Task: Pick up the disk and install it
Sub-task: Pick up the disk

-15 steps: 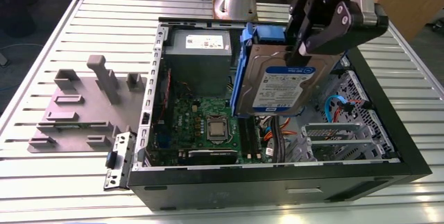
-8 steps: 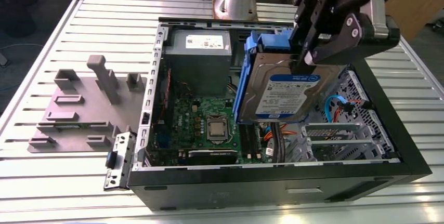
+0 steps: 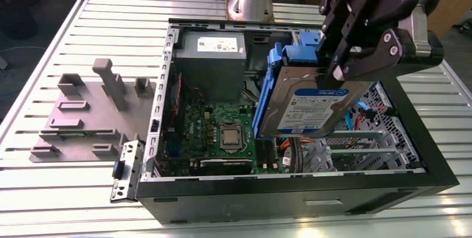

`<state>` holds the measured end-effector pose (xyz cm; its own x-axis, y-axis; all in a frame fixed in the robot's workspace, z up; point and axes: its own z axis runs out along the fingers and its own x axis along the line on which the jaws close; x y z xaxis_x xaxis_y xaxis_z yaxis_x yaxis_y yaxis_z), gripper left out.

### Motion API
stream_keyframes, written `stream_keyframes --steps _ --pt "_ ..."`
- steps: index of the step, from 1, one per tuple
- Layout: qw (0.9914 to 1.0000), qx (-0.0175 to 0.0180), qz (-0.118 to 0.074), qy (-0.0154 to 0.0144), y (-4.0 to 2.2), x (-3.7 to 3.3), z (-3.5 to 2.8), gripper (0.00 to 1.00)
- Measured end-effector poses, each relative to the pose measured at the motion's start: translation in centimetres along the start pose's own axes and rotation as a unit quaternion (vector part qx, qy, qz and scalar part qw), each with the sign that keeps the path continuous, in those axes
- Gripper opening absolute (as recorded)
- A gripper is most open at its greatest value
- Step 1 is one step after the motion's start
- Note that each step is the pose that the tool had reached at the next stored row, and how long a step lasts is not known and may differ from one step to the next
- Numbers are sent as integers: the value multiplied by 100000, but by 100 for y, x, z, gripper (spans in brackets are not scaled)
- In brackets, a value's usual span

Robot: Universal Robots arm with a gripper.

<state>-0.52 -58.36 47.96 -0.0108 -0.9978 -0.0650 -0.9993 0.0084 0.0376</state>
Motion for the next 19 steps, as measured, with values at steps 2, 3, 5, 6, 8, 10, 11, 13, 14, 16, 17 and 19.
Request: stream_keyframes --steps 2,3,5,6,8,10,11,13,14,16,17,19 --pt "100000 -3 1 7 -21 18 1 35" --pt "100000 -2 4 9 -32 26 2 35" --pt "100000 1 1 -2 -55 38 5 35" --pt "100000 -4 -1 3 -69 42 6 35" --pt "100000 -9 -1 3 -100 46 8 35" --pt "100000 -16 -4 10 -131 47 9 35" --pt "100000 -18 -3 12 -147 47 10 35" --pt "100000 -30 4 15 -185 47 10 35" --pt "100000 -37 5 8 -210 47 11 35" --pt "100000 -69 4 5 -259 47 12 35" --pt "100000 -86 2 2 -285 47 13 35" --pt "100000 -118 5 -1 -336 46 13 35"
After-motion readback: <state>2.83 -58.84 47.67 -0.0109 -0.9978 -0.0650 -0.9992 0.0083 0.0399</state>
